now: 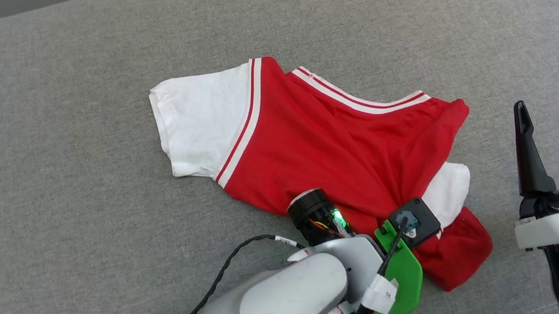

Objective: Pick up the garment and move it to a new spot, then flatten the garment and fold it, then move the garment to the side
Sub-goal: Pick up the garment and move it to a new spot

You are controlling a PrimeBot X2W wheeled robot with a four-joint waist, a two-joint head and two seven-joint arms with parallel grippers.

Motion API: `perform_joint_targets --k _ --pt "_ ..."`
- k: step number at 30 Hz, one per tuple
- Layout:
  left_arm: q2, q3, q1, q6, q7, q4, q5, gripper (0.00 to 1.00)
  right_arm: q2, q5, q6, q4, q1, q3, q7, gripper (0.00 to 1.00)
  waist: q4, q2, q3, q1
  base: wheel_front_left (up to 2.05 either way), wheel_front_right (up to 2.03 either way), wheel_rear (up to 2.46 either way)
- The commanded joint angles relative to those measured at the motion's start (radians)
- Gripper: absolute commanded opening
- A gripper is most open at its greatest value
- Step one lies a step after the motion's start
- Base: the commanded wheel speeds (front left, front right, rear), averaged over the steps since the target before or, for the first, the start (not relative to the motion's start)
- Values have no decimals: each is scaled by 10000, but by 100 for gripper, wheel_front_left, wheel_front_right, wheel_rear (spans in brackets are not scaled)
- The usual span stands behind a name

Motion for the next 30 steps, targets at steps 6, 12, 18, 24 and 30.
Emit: perform_joint_targets --k 6,12,18,24,30 --pt "-69 -34 -229 13 -1975 357 91 100 -7 -105 -9 98 46 43 -59 100 313 -1 -595 0 0 0 0" --pt "-345 434 -495 79 -4489 720 -144 100 -7 -238 -9 159 543 75 -59 100 700 -1 -1470 0 0 0 0" --pt "-36 1330 -262 882 -6030 795 -137 100 -7 -321 -9 135 924 32 -59 100 1141 -1 -2080 0 0 0 0" --pt "820 2601 306 2121 -6827 686 -68 100 -7 -381 -9 142 1130 37 -59 100 1489 -1 -2411 0 0 0 0" --pt "1634 4918 1759 3328 -6920 -538 399 100 -7 -420 -9 151 1236 -14 -59 100 1734 -1 -2576 0 0 0 0"
